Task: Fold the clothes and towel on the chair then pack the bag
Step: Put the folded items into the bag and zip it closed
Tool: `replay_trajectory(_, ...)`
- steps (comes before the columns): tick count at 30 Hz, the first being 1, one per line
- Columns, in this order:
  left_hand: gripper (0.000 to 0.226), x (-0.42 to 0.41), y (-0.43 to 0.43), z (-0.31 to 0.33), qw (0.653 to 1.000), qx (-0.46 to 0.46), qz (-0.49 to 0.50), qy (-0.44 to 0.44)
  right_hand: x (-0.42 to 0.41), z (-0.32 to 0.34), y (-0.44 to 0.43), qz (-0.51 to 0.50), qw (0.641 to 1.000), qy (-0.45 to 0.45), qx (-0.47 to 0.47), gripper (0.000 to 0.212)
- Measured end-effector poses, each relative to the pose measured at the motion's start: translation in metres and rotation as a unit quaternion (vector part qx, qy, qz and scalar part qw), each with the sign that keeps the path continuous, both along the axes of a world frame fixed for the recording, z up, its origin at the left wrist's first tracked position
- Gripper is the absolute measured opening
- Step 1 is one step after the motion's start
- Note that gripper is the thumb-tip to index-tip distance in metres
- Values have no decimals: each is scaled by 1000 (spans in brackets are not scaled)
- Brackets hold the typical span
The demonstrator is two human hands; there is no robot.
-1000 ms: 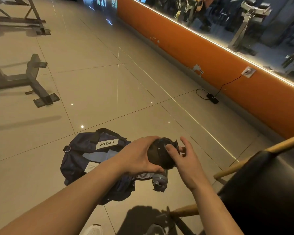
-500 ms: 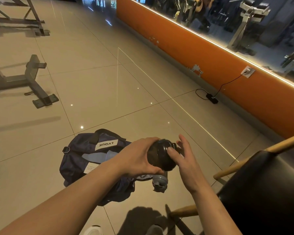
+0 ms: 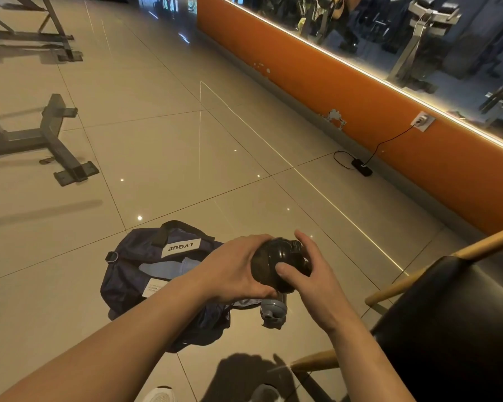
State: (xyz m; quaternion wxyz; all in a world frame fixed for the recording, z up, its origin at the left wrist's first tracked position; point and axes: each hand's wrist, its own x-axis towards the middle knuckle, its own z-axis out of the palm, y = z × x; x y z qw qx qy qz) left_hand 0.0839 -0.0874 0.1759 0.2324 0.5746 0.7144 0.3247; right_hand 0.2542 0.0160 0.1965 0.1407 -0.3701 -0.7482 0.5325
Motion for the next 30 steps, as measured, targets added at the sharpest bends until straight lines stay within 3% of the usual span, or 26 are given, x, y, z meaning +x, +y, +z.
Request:
replay_trajectory(4, 93, 1, 0, 1, 1000, -1, -4, 6, -3, 5, -1, -40, 999, -27, -1, 64)
replay_trajectory(12, 90, 2, 0, 3, 1000, 7, 4, 11, 2, -2, 1, 18, 1000, -15, 11, 77)
replay_trajectory(18, 93, 3, 0, 1, 999, -6, -10, 32, -2, 0, 0, -39, 999, -36, -10, 90)
replay_trajectory(22, 92, 3, -1, 2, 1000, -6, -6, 17, 2, -1, 0, 27, 1000, 8, 4, 82)
replay_trajectory(25, 94, 0, -1, 3, 1000, -5, 0, 13, 0, -2, -1, -9, 1000, -1, 15, 70)
replay_trajectory(28, 96, 0, -1, 1, 1000, -15, -11, 25, -2, -2, 0, -47, 998, -44, 5, 91)
replay_trajectory(30, 94, 1, -1, 0, 1000, -17, -14, 20, -3, -1, -3, -31, 999, -14, -10, 84)
